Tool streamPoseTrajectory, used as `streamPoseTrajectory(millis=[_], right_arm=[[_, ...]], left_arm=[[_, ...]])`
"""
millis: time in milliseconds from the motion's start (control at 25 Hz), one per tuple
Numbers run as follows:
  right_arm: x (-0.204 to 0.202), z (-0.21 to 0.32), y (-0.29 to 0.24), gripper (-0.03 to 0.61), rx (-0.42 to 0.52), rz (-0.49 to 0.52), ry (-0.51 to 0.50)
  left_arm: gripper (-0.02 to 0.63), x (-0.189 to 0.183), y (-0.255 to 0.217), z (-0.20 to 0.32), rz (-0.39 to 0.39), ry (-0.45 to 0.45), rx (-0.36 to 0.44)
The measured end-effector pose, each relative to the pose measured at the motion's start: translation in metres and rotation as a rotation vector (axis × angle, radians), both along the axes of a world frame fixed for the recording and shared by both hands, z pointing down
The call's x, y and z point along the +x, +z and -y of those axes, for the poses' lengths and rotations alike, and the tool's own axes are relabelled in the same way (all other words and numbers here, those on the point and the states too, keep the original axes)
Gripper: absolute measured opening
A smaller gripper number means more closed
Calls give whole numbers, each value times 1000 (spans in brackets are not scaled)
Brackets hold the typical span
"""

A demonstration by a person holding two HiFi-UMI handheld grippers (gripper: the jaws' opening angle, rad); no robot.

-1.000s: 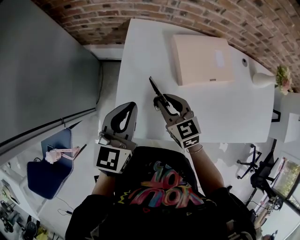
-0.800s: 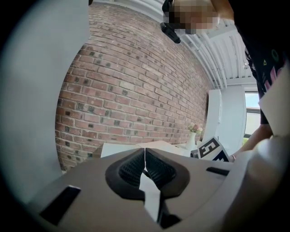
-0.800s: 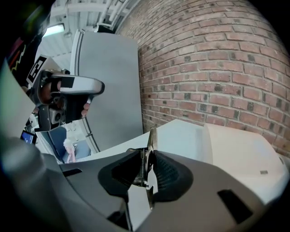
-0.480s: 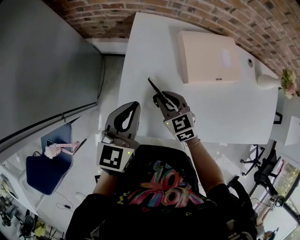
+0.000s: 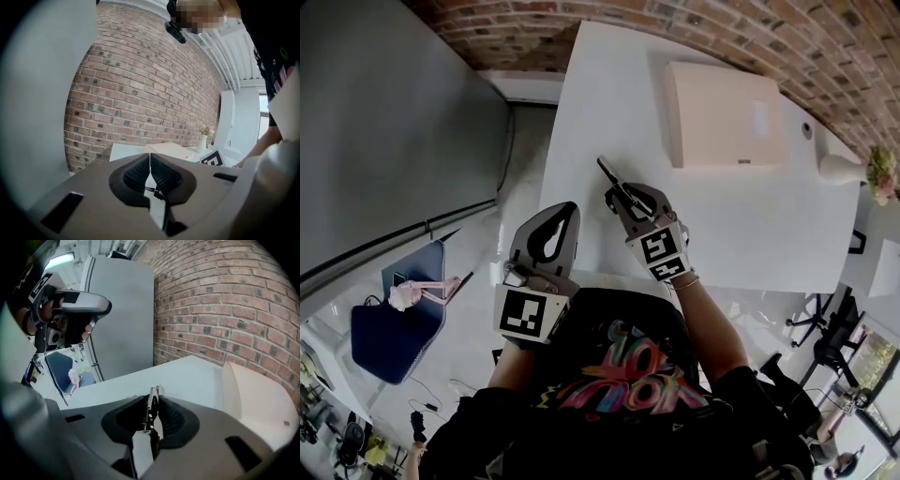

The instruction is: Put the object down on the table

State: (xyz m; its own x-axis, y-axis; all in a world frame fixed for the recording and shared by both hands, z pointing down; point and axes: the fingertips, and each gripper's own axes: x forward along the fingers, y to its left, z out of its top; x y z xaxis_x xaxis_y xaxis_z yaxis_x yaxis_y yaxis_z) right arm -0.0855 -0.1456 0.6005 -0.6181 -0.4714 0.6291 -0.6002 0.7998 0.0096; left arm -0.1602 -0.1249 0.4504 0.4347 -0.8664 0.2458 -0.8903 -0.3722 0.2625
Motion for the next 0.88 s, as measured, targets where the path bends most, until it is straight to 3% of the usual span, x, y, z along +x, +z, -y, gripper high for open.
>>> streamPoseTrajectory(millis=[280,600,760,880], right_arm=[[-6,-6,5,100,4,-19,-38],[-9,-12,12,127,-22,-22,-64],[-15,-17,15,152,-37,-20,-97],[-15,-19,18,169,-47,-20,-108]], left_arm=[[26,-2,12,-10,56,33,-37],[26,0,12,-11,52,15,-37],[26,-1,3,-5,10,-31,-10],[27,-1,11,-11,53,-6,-34]])
